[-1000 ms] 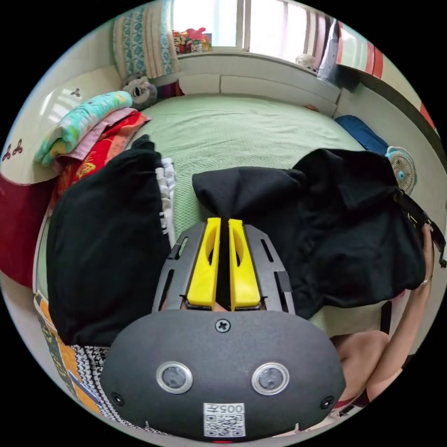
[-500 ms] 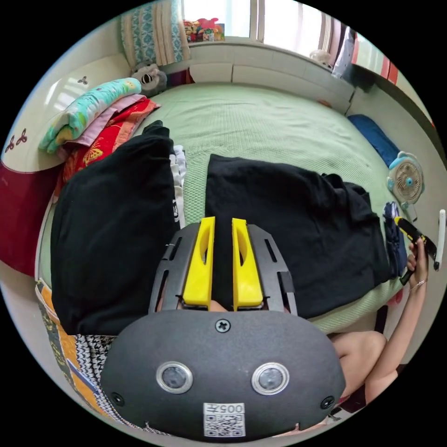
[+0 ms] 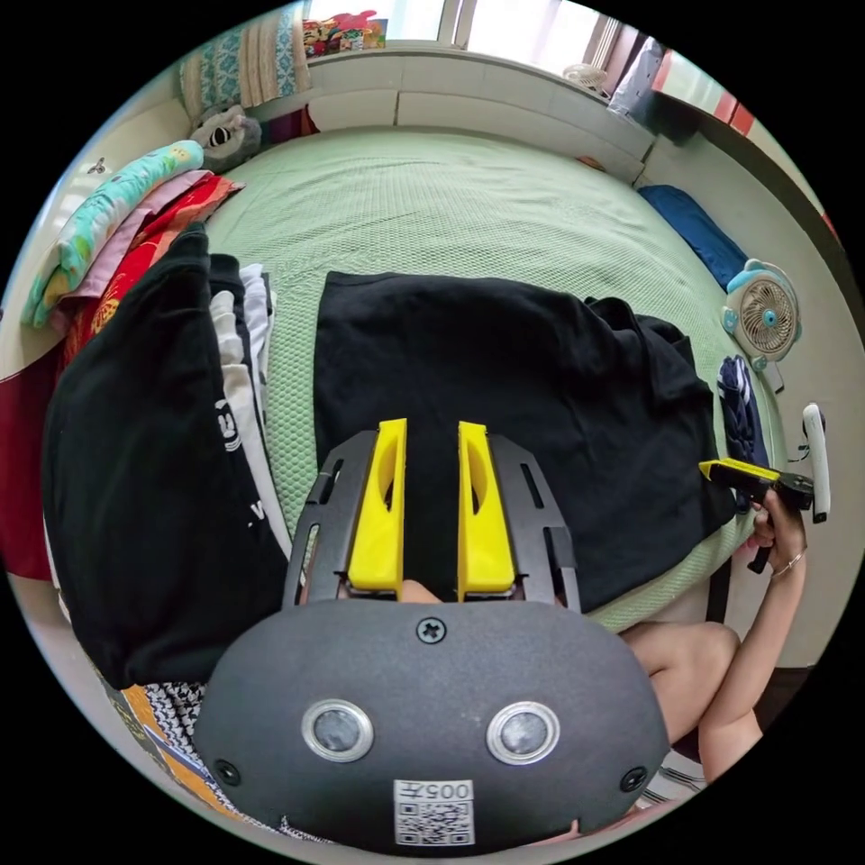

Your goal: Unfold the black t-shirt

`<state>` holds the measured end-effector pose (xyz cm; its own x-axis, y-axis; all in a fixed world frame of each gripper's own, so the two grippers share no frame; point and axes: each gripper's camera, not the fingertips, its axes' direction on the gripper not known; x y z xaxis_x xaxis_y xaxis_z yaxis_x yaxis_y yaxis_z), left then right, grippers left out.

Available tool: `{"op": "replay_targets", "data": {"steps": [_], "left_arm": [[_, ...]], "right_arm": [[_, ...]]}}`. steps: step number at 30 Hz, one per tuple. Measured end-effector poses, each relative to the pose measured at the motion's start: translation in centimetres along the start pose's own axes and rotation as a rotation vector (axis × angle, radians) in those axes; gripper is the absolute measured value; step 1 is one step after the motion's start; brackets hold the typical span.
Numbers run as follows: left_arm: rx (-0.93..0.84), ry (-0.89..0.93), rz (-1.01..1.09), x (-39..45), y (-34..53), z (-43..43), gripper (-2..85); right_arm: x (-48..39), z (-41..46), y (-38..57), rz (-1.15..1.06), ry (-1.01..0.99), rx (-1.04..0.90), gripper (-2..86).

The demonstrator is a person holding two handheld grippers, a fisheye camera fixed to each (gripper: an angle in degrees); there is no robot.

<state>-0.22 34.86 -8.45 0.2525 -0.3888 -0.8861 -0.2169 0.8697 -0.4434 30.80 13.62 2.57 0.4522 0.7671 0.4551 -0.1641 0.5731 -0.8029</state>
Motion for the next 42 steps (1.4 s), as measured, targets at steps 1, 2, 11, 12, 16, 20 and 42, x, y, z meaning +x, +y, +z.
{"op": "replay_targets", "data": {"steps": [1, 2, 11, 12, 16, 20, 42], "left_arm": [[-0.004, -0.003, 0.001, 0.2, -0.1, 0.1, 9.8], [-0.008, -0.008, 0.003, 0.5, -0.3, 0.3, 9.6], [0.011, 0.016, 0.012, 1.9, -0.4, 0.1, 9.3], [0.012, 0.025, 0.014, 2.1, -0.5, 0.1, 9.3], [0.004, 0.041, 0.034, 3.1, -0.3, 0.5, 9.3], [-0.036, -0.001, 0.066, 4.6, -0.1, 1.8, 9.6], [-0.059, -0.026, 0.147, 7.1, 3.4, -1.3, 6.0]], "right_arm": [[-0.5, 0.1, -0.1, -0.026, 0.025, -0.007, 5.6], [-0.6, 0.1, -0.1, -0.030, 0.031, -0.009, 5.1], [-1.5, -2.4, 1.2, 0.003, 0.078, 0.046, 0.3], [-2.0, -3.7, 1.7, -0.001, 0.062, 0.118, 0.5], [-4.4, -6.5, 3.0, -0.054, -0.053, 0.360, 1.2], [-8.0, -5.4, 2.5, -0.147, -0.069, 0.399, 3.6], [-11.6, -2.1, 4.2, -0.224, -0.025, 0.325, 3.2]]}}
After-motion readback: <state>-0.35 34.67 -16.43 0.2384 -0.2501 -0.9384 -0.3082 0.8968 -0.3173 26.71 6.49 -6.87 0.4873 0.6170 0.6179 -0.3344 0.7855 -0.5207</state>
